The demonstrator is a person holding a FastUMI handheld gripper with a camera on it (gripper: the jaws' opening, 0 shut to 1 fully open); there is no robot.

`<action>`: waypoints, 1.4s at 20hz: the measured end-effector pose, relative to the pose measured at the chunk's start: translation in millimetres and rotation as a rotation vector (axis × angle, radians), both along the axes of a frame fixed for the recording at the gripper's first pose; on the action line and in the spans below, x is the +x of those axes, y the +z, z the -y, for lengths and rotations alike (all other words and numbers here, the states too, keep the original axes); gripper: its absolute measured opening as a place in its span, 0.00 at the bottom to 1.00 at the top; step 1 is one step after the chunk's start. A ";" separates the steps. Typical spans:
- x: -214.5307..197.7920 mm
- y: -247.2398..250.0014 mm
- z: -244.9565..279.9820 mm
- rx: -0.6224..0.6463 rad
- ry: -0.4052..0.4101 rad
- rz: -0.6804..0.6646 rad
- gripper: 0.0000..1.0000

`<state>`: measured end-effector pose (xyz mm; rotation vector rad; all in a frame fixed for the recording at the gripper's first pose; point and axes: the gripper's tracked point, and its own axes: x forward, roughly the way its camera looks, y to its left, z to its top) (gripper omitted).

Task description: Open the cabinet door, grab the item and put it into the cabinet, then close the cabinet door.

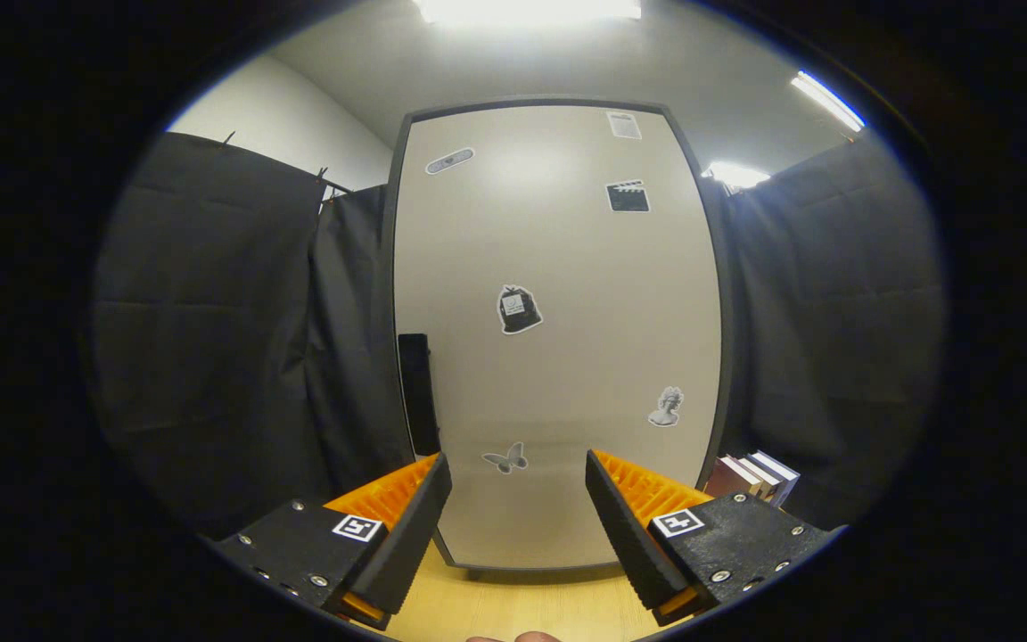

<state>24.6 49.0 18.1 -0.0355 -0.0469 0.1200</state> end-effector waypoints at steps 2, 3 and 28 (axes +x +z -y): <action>9.7 2.8 -18.9 0.005 0.035 0.010 0.94; 16.3 4.4 -26.6 0.002 0.045 0.013 0.94; 124.1 -37.9 -100.2 -0.052 0.066 -0.139 0.33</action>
